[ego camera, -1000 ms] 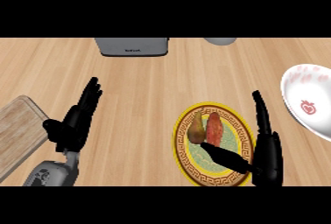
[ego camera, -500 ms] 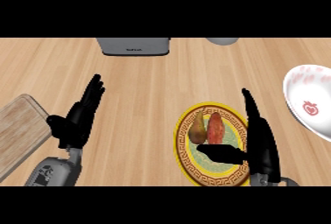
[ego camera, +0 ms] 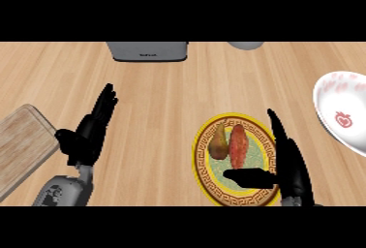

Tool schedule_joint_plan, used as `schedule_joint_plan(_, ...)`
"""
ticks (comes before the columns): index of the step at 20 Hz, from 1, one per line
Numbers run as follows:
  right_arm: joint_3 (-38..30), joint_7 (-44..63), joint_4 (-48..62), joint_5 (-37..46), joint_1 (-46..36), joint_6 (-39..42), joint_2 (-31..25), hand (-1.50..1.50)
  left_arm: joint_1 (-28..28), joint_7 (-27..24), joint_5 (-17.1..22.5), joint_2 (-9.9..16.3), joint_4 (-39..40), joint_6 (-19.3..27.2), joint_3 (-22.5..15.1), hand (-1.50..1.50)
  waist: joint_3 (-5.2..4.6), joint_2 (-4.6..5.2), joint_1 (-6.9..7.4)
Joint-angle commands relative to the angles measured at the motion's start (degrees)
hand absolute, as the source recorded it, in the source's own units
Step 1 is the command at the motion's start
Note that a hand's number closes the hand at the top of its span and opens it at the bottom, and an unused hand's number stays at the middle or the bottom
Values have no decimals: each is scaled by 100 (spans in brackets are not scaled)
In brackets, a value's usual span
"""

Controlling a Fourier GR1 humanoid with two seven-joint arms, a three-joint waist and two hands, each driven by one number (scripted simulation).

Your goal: Pick the sweet potato from the plate and place it in the bowl

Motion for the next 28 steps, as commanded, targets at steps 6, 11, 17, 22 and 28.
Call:
schedule_joint_plan(6,157,-665,-441,89,741,-270,517,-150,-51,262,-323,-326,-144,26,64,0,0,-4,-11)
schedule_joint_plan(11,-236,-1108,-135,-249,539,-74,732,-150,237,-82,-409,-337,10,-317,239,0,-1,-1,3)
schedule_joint_plan(17,-577,-1320,238,-644,401,17,996,-150,354,147,-449,-456,-410,-363,313,0,0,-1,17)
schedule_joint_plan(22,-441,-1966,767,-600,712,-250,1275,-150,25,389,-630,-525,-281,-367,478,0,0,-1,5)
schedule_joint_plan(28,-685,-2562,1422,-733,599,-304,1391,-150,246,170,-485,-442,-371,-835,717,0,-1,0,8)
